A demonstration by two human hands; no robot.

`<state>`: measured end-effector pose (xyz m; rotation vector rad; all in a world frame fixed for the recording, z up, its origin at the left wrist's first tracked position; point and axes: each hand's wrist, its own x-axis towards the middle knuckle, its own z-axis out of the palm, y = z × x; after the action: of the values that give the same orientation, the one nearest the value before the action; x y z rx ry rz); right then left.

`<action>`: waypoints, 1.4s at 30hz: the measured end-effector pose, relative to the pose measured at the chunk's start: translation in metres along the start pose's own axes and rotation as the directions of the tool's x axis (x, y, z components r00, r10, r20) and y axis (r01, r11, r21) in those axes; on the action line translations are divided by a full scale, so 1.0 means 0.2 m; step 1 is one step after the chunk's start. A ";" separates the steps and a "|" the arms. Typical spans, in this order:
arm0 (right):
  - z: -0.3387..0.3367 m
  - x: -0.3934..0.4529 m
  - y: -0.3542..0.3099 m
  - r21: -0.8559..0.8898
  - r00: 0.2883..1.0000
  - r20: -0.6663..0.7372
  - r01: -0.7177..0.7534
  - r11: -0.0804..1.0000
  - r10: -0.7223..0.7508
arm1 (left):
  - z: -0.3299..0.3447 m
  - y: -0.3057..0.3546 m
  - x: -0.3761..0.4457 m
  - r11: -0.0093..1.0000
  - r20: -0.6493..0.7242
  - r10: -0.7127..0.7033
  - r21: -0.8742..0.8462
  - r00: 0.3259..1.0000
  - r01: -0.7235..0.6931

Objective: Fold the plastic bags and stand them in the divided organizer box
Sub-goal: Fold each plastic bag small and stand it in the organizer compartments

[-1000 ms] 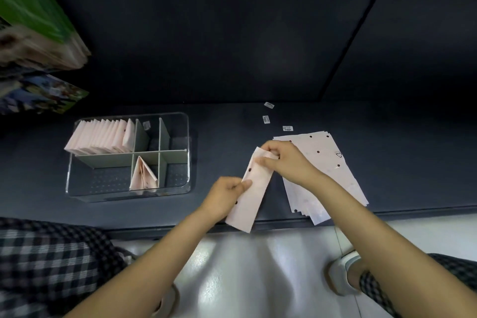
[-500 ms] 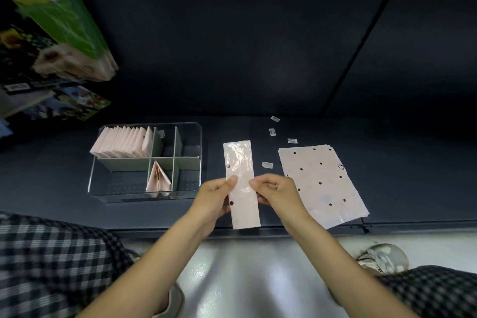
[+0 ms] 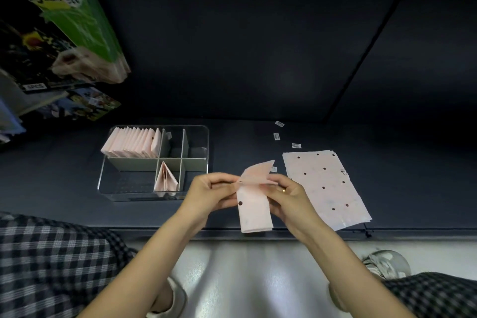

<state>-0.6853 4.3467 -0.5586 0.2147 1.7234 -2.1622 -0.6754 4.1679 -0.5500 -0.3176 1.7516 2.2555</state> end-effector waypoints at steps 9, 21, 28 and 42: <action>-0.01 -0.02 -0.06 -0.162 0.977 0.117 0.197 0.967 -0.180 | 0.02 0.05 -0.02 0.999 0.032 0.040 -0.017 0.999 -0.039; -0.04 -0.02 -0.04 -0.486 0.915 0.144 0.397 0.778 -0.377 | 0.06 -0.03 -0.01 0.977 -0.053 -0.203 -0.080 0.978 0.198; -0.02 -0.01 -0.09 -0.546 0.943 0.178 0.331 0.770 -0.280 | 0.06 -0.04 -0.01 0.889 -0.130 0.256 0.421 0.958 -0.180; 0.03 0.08 -0.06 -0.564 0.933 0.020 0.308 0.766 -0.360 | -0.07 -0.05 0.02 0.888 -0.051 0.155 0.445 0.987 -0.116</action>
<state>-0.7035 4.3405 -0.5512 -0.1735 2.5250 -1.7574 -0.6763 4.1573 -0.5644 -0.2011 2.3274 1.8702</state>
